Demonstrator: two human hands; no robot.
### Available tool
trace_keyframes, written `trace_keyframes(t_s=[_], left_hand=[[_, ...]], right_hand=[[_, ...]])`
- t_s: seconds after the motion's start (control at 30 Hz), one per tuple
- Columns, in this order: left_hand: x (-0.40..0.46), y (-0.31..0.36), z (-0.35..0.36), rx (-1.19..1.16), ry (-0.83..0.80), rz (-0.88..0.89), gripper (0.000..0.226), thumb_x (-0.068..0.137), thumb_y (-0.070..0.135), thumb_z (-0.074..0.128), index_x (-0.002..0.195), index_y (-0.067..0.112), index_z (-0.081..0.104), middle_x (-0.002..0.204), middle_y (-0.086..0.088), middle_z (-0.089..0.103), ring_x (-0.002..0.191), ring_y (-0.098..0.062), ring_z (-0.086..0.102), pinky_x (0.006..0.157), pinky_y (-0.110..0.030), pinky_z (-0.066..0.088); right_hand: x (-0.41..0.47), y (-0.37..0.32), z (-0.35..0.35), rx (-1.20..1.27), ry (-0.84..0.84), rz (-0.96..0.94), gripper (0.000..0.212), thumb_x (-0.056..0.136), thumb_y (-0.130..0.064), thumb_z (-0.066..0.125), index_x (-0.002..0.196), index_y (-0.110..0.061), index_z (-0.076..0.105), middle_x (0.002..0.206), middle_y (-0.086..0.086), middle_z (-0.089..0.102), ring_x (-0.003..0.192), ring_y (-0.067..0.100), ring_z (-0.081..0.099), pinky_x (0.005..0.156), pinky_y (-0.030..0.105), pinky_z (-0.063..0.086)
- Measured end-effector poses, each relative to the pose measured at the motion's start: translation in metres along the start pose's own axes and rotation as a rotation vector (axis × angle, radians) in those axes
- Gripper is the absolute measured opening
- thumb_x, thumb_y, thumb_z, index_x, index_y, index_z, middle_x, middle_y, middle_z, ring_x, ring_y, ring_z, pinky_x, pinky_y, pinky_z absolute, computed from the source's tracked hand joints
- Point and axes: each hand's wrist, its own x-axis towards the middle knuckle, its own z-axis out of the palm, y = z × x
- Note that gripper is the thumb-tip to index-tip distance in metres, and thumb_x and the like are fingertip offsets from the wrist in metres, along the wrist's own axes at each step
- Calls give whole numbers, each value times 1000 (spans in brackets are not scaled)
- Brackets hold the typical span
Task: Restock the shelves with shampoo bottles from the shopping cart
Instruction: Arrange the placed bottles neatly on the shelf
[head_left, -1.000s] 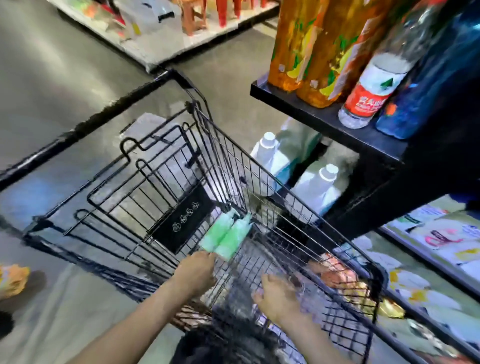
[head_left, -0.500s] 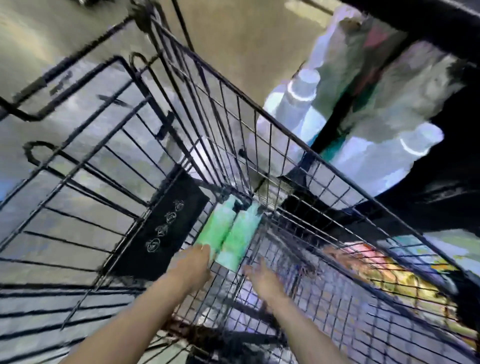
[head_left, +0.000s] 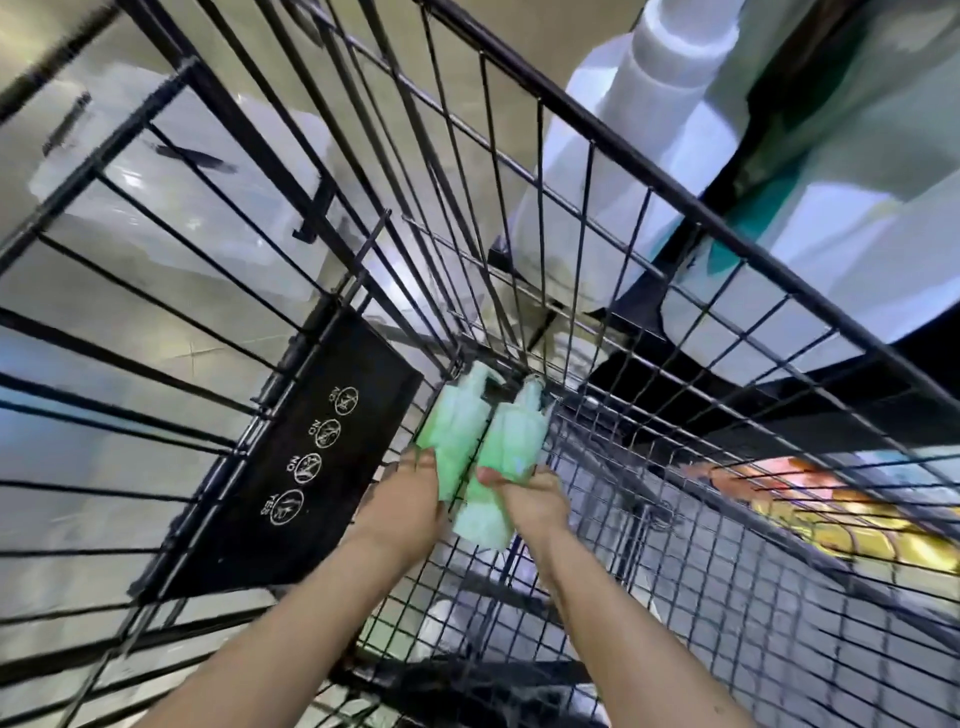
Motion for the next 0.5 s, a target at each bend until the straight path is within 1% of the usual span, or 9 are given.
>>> trace_keyframes(t_s=[0.03, 0.1, 0.13, 0.2, 0.23, 0.3, 0.37, 0.4, 0.5], left_hand=[[2, 1, 0, -15, 5, -18, 64, 91, 24, 50, 145, 10, 19, 151, -9, 20, 135, -29, 32, 105, -42, 37], [7, 5, 1, -25, 22, -52, 62, 91, 20, 49, 144, 8, 18, 146, -10, 24, 129, -28, 36, 101, -39, 39], [10, 8, 2, -2, 42, -62, 63, 91, 21, 48, 144, 5, 17, 144, -12, 25, 127, -28, 38, 100, -38, 39], [15, 15, 4, 93, 82, -85, 71, 92, 33, 49, 143, -1, 14, 144, -18, 26, 127, -29, 38, 103, -35, 39], [18, 18, 6, 136, 100, -106, 76, 92, 40, 50, 143, -3, 14, 143, -19, 26, 126, -29, 38, 102, -34, 40], [22, 24, 11, 214, 132, -142, 84, 86, 52, 55, 138, -2, 18, 135, -15, 28, 121, -27, 39, 94, -33, 44], [26, 29, 15, 288, 168, -182, 92, 80, 54, 63, 135, -3, 16, 131, -13, 26, 117, -25, 41, 90, -32, 45], [28, 30, 17, 307, 188, -205, 94, 78, 51, 67, 136, -3, 16, 131, -13, 28, 116, -25, 43, 89, -31, 46], [29, 29, 18, 278, 199, -220, 93, 75, 49, 71, 135, -2, 22, 130, -13, 35, 112, -25, 47, 87, -31, 47]], right_hand=[[2, 5, -5, -30, 10, -1, 50, 65, -40, 84, 103, -17, 61, 103, -1, 69, 89, 15, 65, 74, 22, 54], [-3, 13, -19, -60, 2, -3, 43, 61, -35, 87, 92, -23, 60, 91, -6, 72, 77, 11, 69, 66, 23, 56], [-5, 18, -27, -83, -7, -9, 41, 61, -33, 88, 87, -27, 56, 86, -9, 71, 75, 10, 69, 66, 25, 56], [-10, 30, -42, -123, -30, -27, 45, 61, -33, 87, 84, -30, 49, 88, -9, 70, 79, 13, 70, 75, 32, 58], [-13, 35, -50, -130, -43, -31, 48, 58, -35, 88, 86, -29, 49, 90, -8, 71, 81, 14, 70, 78, 36, 58], [-18, 44, -63, -136, -52, -44, 58, 52, -43, 89, 95, -27, 53, 92, -5, 72, 81, 13, 71, 78, 39, 58], [-20, 52, -73, -131, -47, -53, 70, 50, -48, 87, 106, -23, 54, 94, -5, 72, 81, 13, 71, 77, 40, 59], [-22, 55, -77, -145, -38, -66, 69, 51, -48, 86, 108, -23, 55, 95, -6, 72, 81, 12, 70, 77, 39, 59], [-26, 61, -88, -168, -26, -99, 56, 60, -44, 85, 103, -28, 53, 95, -7, 70, 82, 11, 69, 76, 34, 58]])
